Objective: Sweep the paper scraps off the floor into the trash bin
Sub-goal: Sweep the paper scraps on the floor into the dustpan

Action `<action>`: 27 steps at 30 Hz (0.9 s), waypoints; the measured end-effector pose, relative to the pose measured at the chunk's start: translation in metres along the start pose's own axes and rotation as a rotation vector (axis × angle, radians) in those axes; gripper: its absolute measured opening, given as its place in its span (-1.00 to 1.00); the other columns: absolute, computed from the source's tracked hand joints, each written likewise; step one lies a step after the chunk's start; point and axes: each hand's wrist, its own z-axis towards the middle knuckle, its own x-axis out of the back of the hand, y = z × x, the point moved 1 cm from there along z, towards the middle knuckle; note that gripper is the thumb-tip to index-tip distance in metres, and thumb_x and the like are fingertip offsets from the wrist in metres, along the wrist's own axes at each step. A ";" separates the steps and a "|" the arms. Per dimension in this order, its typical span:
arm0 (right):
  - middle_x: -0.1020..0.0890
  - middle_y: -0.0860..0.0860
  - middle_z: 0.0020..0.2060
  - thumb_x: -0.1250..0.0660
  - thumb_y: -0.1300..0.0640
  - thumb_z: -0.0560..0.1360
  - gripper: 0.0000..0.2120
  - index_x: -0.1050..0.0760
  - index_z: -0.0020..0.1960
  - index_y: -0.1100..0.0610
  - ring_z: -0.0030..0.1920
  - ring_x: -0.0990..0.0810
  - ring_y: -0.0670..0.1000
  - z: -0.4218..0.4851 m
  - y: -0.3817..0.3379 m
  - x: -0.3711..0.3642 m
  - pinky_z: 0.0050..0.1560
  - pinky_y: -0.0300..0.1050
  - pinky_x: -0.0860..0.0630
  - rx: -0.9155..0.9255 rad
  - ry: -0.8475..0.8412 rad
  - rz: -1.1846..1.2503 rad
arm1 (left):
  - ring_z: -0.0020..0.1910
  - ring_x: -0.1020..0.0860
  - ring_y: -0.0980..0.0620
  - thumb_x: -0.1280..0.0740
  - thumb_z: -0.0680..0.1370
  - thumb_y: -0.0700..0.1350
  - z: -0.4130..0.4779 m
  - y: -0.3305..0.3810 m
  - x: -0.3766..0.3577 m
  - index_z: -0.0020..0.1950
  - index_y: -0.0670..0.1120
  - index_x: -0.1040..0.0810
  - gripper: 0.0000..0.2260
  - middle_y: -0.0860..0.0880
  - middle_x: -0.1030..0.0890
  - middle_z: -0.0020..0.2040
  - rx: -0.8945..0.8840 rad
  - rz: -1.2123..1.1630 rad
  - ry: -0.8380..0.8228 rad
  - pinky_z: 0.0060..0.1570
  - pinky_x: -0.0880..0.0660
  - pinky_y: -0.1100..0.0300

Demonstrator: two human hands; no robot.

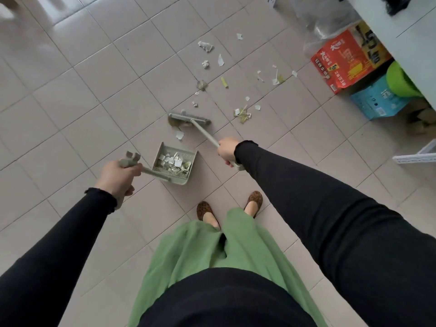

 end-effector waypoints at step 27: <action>-0.43 0.02 -0.27 -0.13 0.17 0.62 -0.51 -0.28 0.53 -0.08 -0.47 -0.36 -0.07 -0.124 0.112 0.013 -0.57 -0.22 -0.33 0.036 -0.102 -0.046 | -0.46 -0.34 -0.07 -0.33 0.57 -0.21 0.013 0.007 0.004 0.15 -0.35 -0.57 -0.76 -0.18 -0.43 -0.15 -0.034 -0.001 -0.016 -0.41 -0.36 0.19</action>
